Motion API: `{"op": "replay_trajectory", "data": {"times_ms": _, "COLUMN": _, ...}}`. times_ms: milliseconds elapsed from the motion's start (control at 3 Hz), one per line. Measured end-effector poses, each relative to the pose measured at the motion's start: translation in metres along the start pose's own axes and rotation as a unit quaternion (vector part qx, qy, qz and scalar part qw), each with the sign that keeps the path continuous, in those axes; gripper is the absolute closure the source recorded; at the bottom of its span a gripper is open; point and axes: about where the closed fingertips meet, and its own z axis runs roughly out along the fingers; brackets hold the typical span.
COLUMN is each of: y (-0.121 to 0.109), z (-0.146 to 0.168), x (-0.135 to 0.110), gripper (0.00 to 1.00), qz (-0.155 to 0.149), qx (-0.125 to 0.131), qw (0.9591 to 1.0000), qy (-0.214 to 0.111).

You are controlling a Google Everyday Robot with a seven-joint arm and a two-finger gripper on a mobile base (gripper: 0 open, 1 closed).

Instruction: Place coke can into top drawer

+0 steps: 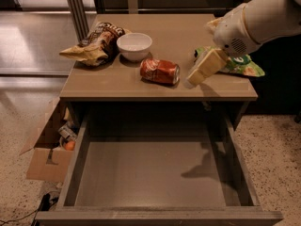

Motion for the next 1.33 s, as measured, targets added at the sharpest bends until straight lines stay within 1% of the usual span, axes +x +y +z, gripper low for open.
{"op": "replay_trajectory", "data": {"times_ms": 333, "y": -0.009, "z": 0.049, "x": -0.023, "gripper": 0.00, "qz": -0.020, "qx": -0.026, "qw": 0.9992, "qy": -0.021}}
{"op": "replay_trajectory", "data": {"times_ms": 667, "y": -0.018, "z": 0.078, "x": -0.038, "gripper": 0.00, "qz": -0.030, "qx": -0.036, "qw": 0.9985, "qy": -0.031}}
{"op": "replay_trajectory", "data": {"times_ms": 1000, "y": -0.025, "z": 0.100, "x": -0.035, "gripper": 0.00, "qz": -0.030, "qx": -0.039, "qw": 0.9986, "qy": -0.016}}
{"op": "replay_trajectory", "data": {"times_ms": 1333, "y": -0.031, "z": 0.122, "x": -0.025, "gripper": 0.00, "qz": -0.021, "qx": -0.044, "qw": 0.9988, "qy": 0.002}}
